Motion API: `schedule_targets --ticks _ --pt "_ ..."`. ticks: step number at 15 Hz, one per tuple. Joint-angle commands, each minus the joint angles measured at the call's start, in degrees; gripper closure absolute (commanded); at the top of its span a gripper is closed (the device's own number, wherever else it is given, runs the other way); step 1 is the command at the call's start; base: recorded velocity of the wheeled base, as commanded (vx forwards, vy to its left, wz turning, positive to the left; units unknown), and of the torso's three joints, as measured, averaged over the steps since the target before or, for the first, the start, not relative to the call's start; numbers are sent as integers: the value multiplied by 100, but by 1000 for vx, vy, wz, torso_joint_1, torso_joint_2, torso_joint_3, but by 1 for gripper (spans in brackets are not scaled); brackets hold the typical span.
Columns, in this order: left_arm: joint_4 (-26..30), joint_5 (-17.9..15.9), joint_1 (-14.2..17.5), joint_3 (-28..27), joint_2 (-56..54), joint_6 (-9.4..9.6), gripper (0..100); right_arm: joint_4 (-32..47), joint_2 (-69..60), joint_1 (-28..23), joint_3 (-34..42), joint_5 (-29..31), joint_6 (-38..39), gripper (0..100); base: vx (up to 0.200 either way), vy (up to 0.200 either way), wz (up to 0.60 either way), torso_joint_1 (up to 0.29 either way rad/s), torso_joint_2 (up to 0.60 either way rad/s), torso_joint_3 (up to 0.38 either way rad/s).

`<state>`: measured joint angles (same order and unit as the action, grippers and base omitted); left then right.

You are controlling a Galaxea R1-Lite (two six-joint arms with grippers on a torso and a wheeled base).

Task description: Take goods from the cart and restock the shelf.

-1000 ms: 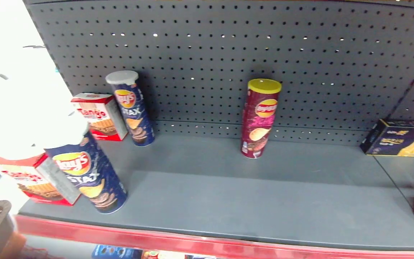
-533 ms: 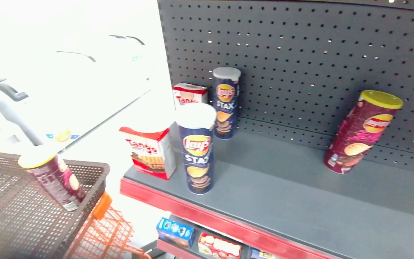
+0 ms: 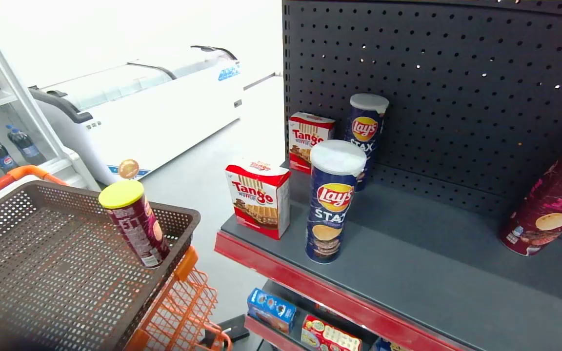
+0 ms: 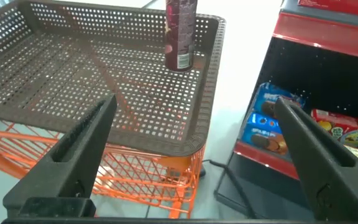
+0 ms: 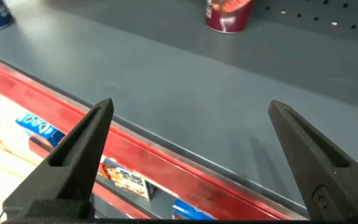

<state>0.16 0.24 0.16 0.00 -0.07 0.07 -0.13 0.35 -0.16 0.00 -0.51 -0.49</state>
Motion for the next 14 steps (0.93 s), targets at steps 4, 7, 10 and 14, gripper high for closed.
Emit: schedule_targets --ticks 4,7,10,14 --pt "2 -7 2 0 7 1 0 -4 0 -2 0 7 -4 0 0 0 0 0 0 0" --pt "98 -684 -33 -448 130 353 0 -4 0 -2 0 7 -4 0 0 0 0 0 0 0" --pt "327 -666 11 -1547 1853 397 0 -4 0 -2 0 -2 -4 0 0 0 0 0 0 0" --pt "-684 -306 90 -2364 4094 406 0 -4 0 -2 0 -2 -4 0 0 0 0 0 0 0"
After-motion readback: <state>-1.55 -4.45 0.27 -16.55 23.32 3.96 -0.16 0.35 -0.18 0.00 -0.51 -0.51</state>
